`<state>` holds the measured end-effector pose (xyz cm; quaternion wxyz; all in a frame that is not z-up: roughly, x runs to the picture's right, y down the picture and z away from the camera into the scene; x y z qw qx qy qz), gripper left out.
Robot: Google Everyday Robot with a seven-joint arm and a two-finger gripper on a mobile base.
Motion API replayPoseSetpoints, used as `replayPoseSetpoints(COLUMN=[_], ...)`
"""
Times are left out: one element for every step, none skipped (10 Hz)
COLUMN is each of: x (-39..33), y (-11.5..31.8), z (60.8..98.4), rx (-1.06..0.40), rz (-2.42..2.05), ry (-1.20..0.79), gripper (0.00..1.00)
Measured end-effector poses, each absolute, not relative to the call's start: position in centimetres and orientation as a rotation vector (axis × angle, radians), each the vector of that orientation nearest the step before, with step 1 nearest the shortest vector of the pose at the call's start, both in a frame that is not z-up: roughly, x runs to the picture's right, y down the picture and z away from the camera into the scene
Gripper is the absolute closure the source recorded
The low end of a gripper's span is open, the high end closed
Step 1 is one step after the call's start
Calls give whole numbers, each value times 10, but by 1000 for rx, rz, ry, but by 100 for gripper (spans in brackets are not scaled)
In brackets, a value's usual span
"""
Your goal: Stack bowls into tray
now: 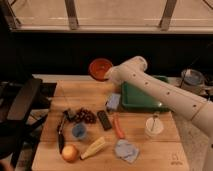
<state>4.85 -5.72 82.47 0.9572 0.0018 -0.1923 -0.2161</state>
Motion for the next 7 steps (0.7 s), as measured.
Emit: replayPoseSetpoints(x=[73,93,98,96,94,97,97], y=[-57,-56,-55,-55,-55,-55,-55], z=[821,818,818,818,818,818,819], rx=[-3,-8,-11,-11,-13,-11,-13], rz=[-411,-397,-393,-395,-394,-394,-396], ry=[-376,-372,-373,-375,-380,-375,-372], gripper=[84,84,84,84,84,84,84])
